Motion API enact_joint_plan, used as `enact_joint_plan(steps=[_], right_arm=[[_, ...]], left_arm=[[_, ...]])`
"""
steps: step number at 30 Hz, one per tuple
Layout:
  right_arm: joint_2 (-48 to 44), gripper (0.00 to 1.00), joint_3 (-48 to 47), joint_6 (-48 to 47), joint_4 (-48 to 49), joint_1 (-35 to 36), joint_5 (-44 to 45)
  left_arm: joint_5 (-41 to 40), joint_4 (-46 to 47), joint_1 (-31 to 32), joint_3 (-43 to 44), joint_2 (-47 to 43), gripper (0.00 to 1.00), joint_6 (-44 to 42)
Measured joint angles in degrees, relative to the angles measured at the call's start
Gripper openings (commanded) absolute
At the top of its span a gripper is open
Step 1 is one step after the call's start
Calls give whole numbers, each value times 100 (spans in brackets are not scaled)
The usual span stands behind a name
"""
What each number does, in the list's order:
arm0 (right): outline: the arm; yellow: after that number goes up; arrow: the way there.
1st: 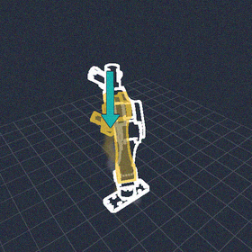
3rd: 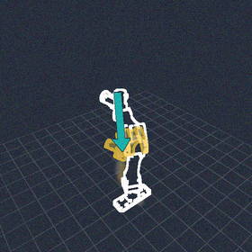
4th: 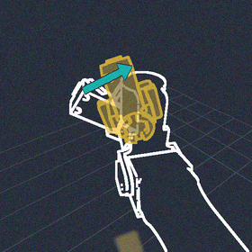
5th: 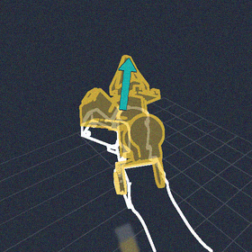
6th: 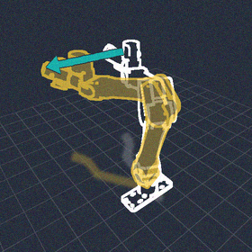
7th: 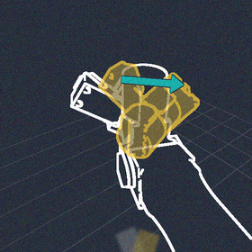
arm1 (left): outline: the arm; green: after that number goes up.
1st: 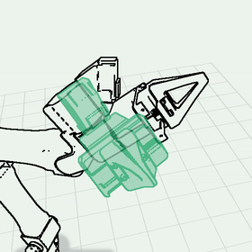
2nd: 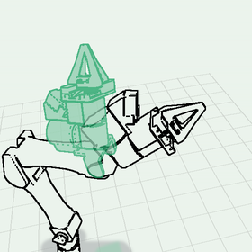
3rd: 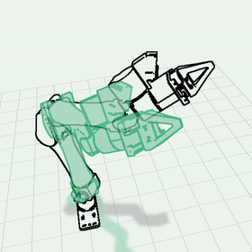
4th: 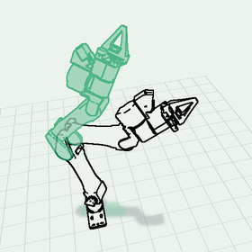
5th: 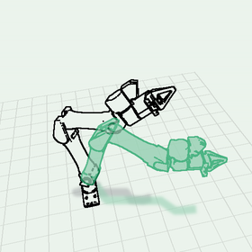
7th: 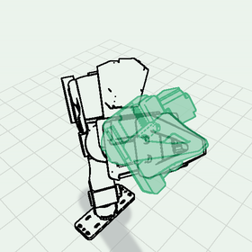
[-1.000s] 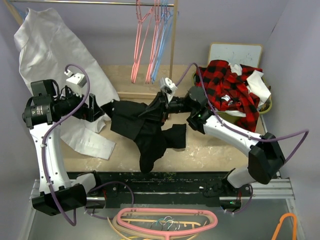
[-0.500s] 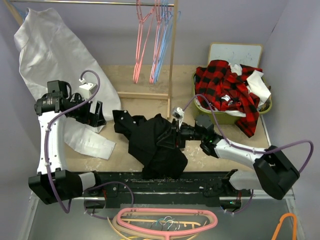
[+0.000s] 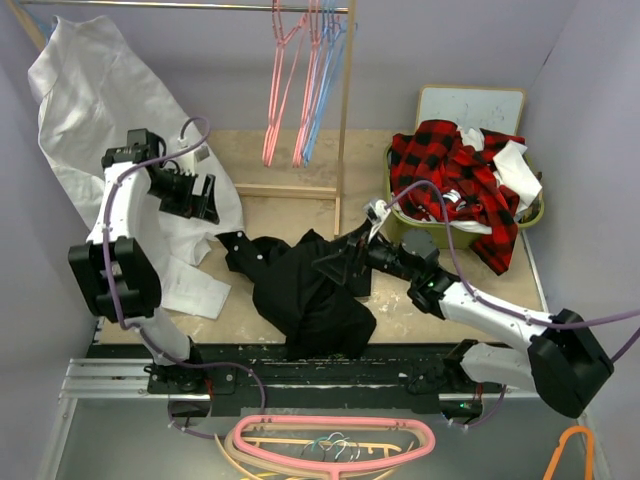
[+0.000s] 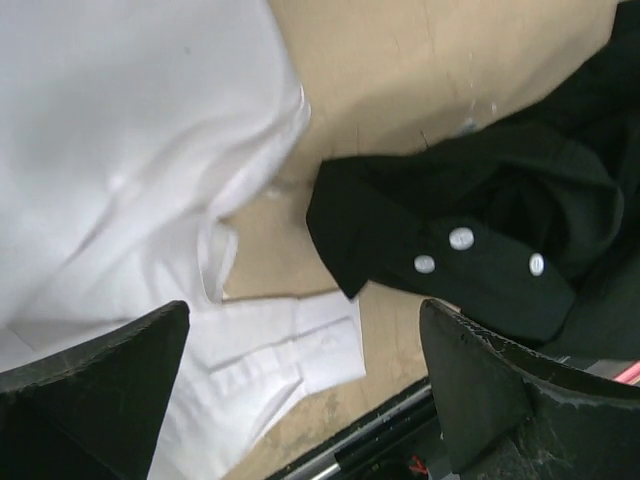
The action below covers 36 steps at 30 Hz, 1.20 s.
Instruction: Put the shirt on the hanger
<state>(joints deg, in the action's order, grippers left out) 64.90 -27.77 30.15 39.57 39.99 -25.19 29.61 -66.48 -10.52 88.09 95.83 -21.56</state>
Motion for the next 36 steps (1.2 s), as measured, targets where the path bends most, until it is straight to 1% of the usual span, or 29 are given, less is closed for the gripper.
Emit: enact_joint_plan(steps=[4, 6, 13, 16, 17, 18, 19, 20, 21, 22, 23, 24, 27, 30, 34, 36], right_arm=[[417, 100, -505, -37, 297, -20, 254], [669, 100, -625, -17, 531, -26, 236], [1543, 100, -693, 341, 1294, -26, -116], [1683, 100, -693, 472, 1508, -26, -295], [1696, 100, -693, 505, 1556, -26, -328], [1707, 100, -693, 533, 1615, -26, -385], [1709, 100, -693, 553, 1670, -26, -439], [1709, 100, -693, 573, 1716, -26, -466], [1709, 100, -693, 577, 1751, -26, -485], [1709, 100, -691, 584, 1784, -26, -501], [1707, 100, -691, 590, 1801, -26, -509], [1707, 100, -691, 592, 1814, -26, -538], [1709, 100, -691, 595, 1823, -26, -595], [1718, 100, -691, 595, 1823, -26, -654], [1777, 100, -758, 584, 1661, -26, -507], [1875, 100, -964, 529, 1335, -17, -129]], left_arm=[[125, -24, 129, 638, 752, 97, 129], [177, -48, 223, 697, 957, 94, 166], [79, -76, 728, 411, 1102, 84, 382], [70, -85, 767, 227, 1099, 80, 413], [57, -85, 774, 146, 1099, 79, 422], [48, -85, 778, 81, 1097, 75, 424], [22, -87, 793, -15, 1095, 67, 426], [4, -90, 813, -105, 1095, 54, 426], [-15, -94, 837, -188, 1095, 38, 439], [-31, -101, 850, -258, 1095, 24, 452], [-44, -118, 872, -319, 1095, 10, 452], [-46, -140, 883, -361, 1093, 0, 448], [-9, -177, 896, -369, 1010, 0, 398], [238, -260, 901, -369, 686, 0, 280], [623, -428, 968, -466, -223, 0, -166], [682, -533, 1064, -649, -887, 0, -448]])
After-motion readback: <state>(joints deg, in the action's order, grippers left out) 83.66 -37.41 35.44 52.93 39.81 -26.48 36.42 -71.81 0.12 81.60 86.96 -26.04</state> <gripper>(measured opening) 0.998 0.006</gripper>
